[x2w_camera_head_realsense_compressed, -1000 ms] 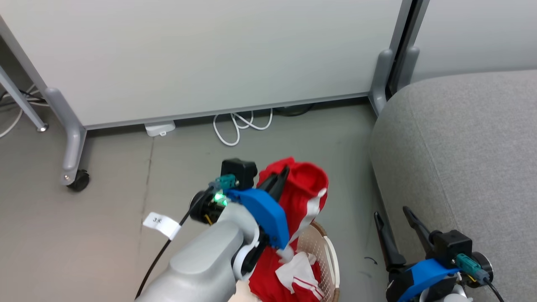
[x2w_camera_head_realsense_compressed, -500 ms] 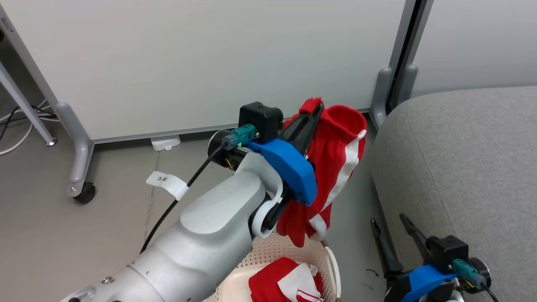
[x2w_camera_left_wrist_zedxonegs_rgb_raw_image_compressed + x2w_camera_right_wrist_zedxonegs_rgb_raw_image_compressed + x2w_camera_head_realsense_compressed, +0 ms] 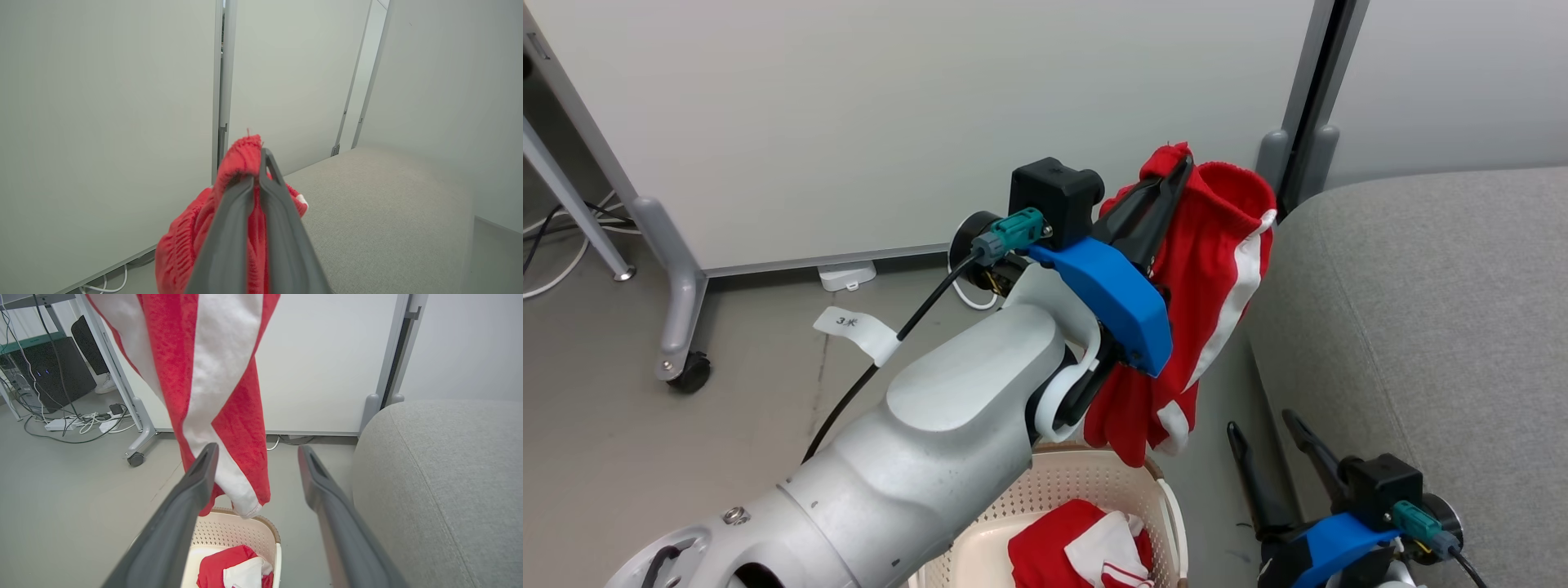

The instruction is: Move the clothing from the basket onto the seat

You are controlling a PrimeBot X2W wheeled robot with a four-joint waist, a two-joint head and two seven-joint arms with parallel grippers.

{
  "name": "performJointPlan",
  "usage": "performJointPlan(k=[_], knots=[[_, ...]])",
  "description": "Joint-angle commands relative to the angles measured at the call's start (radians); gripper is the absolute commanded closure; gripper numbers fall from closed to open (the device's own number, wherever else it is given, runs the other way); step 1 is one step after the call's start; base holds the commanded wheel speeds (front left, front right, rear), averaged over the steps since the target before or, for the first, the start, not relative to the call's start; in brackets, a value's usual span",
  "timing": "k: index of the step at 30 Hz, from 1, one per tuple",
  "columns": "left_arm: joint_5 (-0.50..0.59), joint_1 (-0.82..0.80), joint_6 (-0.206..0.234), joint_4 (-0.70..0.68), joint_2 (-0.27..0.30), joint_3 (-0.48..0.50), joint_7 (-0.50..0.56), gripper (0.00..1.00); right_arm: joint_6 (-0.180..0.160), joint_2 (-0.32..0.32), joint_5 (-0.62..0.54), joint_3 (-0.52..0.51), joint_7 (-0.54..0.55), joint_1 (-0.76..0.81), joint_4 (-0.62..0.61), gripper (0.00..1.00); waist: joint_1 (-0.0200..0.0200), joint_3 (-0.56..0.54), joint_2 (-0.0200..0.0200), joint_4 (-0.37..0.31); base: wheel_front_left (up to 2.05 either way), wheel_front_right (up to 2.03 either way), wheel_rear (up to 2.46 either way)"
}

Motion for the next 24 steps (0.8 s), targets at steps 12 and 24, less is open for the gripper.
performJointPlan(k=[12,24], knots=[[-0.04,-0.027,0.013,-0.011,0.001,-0.062,-0.016,1.0,0.0,-0.004,0.044,0.088,0.042,-0.108,0.045,0.0,0.0,0.001,-0.0001,0.004,0.0,0.0,0.0],[-0.062,-0.046,0.005,-0.031,0.001,-0.114,-0.002,1.0,0.0,-0.004,0.114,0.138,0.082,-0.255,0.224,0.0,0.0,-0.001,-0.0001,0.023,0.0,0.0,0.0]])
